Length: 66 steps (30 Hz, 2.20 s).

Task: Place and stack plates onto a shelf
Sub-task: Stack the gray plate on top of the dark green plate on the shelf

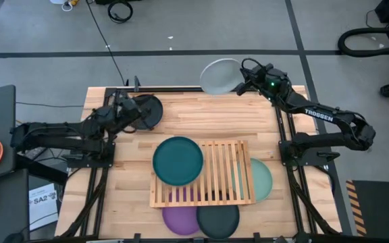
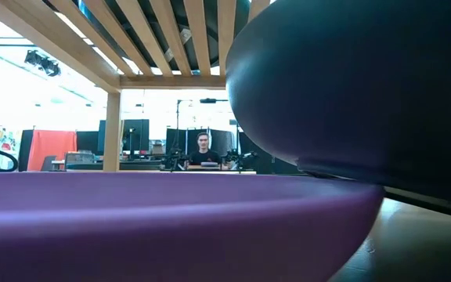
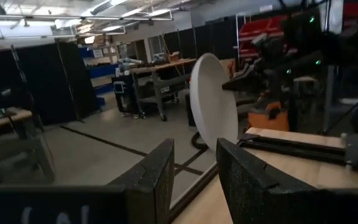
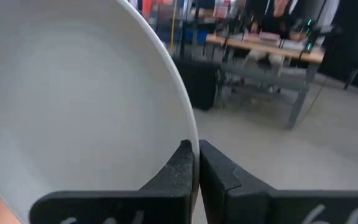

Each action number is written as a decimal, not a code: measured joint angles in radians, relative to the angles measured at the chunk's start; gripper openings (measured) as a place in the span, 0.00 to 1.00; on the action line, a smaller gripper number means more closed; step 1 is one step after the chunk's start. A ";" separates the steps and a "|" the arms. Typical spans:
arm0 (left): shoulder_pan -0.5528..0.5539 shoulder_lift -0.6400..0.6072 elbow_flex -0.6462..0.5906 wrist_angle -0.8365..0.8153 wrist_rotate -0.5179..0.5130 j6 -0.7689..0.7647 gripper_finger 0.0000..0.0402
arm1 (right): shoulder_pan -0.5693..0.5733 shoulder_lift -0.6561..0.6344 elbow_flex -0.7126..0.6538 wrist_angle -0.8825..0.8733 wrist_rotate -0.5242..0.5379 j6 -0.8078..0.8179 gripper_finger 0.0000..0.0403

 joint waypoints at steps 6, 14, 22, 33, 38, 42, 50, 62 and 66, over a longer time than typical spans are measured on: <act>0.000 0.152 0.126 0.001 0.000 0.061 0.31 | 0.110 0.000 0.000 0.113 0.132 -0.037 0.04; 0.000 0.308 0.259 -0.001 -0.050 0.062 0.31 | 0.232 0.001 0.000 0.198 0.242 -0.043 0.04; 0.001 0.418 0.355 0.001 -0.051 0.063 0.31 | 0.310 0.013 0.000 0.231 0.287 -0.014 0.04; 0.017 0.489 0.402 0.028 -0.050 0.061 0.31 | 0.367 0.013 0.000 0.232 0.315 -0.002 0.04; 0.017 0.489 0.402 0.039 -0.048 0.061 0.31 | 0.383 0.013 0.000 0.234 0.328 -0.006 0.04; 0.016 0.489 0.402 0.049 -0.045 0.060 0.31 | 0.398 0.013 0.000 0.236 0.321 0.001 0.04; 0.016 0.489 0.402 0.047 -0.042 0.060 0.31 | 0.442 0.013 0.000 0.236 0.293 0.002 0.04; 0.016 0.489 0.402 0.047 -0.053 0.057 0.18 | 0.456 0.013 0.000 0.236 0.274 0.003 0.07; 0.019 0.487 0.402 0.052 -0.068 0.054 0.10 | 0.456 0.013 0.000 0.234 0.245 0.002 0.08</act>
